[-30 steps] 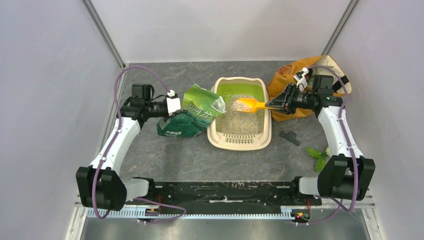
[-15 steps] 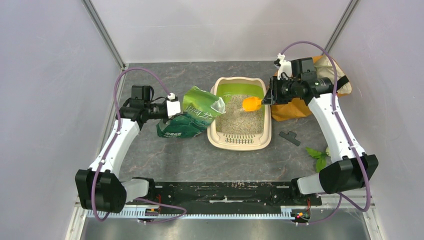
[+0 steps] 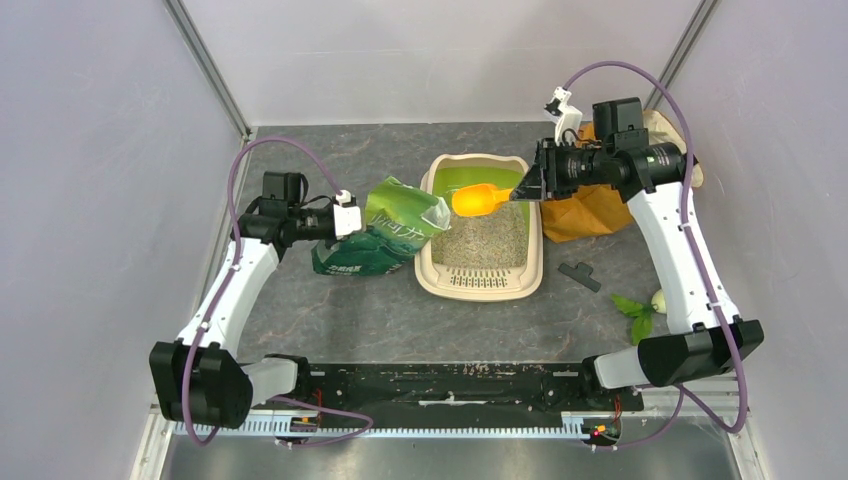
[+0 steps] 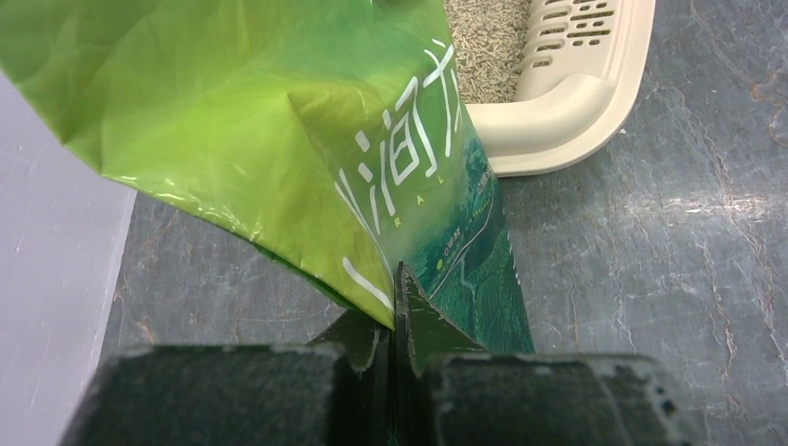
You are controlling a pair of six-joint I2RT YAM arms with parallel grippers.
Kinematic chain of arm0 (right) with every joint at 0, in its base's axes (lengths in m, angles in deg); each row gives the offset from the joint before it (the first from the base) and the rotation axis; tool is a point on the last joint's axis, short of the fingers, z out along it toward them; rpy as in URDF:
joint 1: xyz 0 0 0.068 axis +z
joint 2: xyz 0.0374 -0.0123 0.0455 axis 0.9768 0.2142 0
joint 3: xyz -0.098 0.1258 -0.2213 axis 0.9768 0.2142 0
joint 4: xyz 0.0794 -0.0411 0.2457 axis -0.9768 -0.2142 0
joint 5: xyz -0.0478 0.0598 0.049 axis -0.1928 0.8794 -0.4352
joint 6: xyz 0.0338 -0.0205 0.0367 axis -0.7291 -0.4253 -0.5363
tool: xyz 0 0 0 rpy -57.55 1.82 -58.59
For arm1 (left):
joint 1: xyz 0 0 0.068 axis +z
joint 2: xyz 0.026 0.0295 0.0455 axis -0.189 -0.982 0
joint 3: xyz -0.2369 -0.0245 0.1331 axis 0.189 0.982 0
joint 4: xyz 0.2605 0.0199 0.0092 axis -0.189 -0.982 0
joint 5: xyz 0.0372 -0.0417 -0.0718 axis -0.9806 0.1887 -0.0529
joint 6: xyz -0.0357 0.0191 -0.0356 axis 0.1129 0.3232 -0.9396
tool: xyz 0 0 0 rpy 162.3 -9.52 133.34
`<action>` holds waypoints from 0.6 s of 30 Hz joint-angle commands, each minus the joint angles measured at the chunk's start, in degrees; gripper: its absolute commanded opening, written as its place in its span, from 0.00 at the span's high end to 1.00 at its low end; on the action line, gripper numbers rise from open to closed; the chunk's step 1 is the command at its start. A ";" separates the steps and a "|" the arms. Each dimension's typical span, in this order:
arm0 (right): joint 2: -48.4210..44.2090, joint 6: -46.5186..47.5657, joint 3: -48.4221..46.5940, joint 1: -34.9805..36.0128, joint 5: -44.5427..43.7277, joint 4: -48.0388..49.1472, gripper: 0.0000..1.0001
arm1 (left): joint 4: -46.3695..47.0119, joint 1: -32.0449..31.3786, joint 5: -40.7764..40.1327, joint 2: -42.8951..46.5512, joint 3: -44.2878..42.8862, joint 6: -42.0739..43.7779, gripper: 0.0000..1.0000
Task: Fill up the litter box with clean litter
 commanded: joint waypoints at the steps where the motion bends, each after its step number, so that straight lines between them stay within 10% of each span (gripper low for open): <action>1: 1.23 -5.10 -2.58 1.39 9.42 4.11 1.00 | -0.42 -0.29 -0.32 1.78 -2.10 2.52 0.98; 18: 13.74 -11.61 -2.41 18.58 -7.19 14.47 1.00 | -5.88 -0.22 -4.95 9.24 1.46 8.84 0.98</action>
